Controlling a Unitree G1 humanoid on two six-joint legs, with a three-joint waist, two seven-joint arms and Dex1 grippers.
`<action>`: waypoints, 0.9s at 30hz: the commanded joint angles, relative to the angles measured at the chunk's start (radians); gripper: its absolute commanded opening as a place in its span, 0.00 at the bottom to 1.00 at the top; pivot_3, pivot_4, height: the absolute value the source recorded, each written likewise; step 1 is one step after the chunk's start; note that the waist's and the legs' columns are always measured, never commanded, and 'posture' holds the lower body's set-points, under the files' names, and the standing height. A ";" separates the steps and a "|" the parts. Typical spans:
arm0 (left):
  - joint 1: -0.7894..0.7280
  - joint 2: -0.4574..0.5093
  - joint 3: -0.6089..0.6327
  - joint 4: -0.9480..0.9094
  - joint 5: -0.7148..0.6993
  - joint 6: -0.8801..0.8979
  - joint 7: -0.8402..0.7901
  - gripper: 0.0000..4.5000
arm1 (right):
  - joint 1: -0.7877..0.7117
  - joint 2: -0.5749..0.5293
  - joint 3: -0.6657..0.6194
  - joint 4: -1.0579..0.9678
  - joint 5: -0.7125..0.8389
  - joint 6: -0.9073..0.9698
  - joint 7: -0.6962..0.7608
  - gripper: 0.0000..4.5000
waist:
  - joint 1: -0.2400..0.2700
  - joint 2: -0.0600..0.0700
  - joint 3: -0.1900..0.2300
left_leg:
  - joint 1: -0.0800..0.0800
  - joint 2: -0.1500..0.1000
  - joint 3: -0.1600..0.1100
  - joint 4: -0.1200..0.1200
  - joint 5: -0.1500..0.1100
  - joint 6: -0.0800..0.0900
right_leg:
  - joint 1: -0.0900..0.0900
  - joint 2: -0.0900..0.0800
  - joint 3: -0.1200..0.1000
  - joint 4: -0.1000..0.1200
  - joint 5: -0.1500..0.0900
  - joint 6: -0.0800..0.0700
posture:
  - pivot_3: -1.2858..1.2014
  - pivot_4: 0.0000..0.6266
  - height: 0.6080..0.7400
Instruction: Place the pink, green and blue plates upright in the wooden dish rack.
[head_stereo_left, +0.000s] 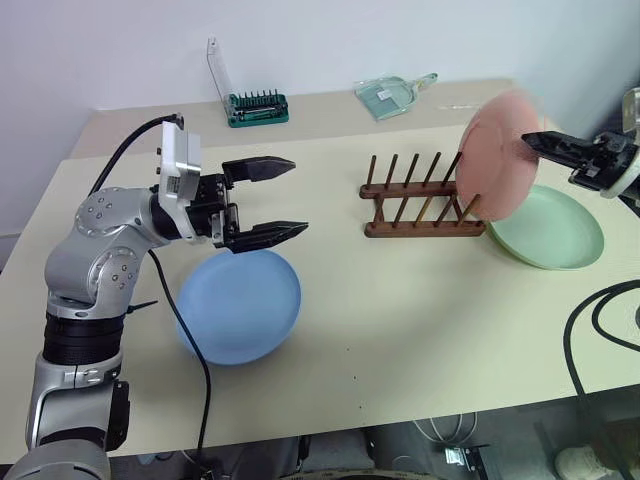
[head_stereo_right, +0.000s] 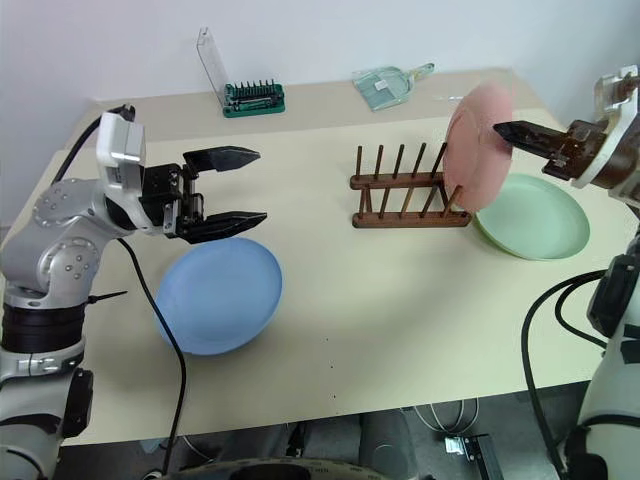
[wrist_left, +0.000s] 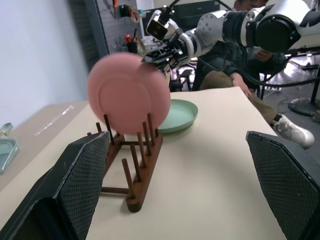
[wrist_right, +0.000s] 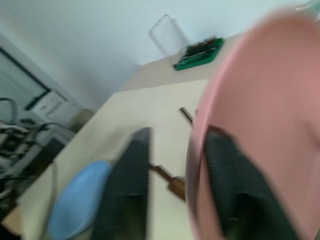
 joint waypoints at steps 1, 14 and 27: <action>-0.005 0.018 0.024 -0.027 -0.014 -0.001 0.005 1.00 | -0.024 -0.006 -0.042 -0.003 -0.008 -0.047 -0.052 0.76 | 0.000 0.000 0.000 | 0.000 0.000 0.000 0.000 0.000 0.000 | 0.000 0.000 0.000 0.000 0.000 0.000 | 0.52 0.24 1.00; -0.008 0.000 0.011 -0.022 -0.010 -0.010 0.011 1.00 | 0.051 0.017 -0.205 -0.178 0.034 -0.345 -0.371 0.99 | 0.000 0.000 0.000 | 0.000 0.000 0.000 0.000 0.000 0.000 | 0.000 0.000 0.000 0.000 0.000 0.000 | 0.52 0.24 1.00; -0.059 -0.036 -0.027 0.052 0.013 -0.045 -0.029 1.00 | 0.473 -0.115 -0.166 -0.517 -0.031 -0.345 -0.365 0.99 | -0.006 0.006 -0.002 | 0.002 0.000 0.004 0.001 0.000 0.000 | 0.000 0.000 0.003 0.001 0.000 0.000 | 0.52 0.24 1.00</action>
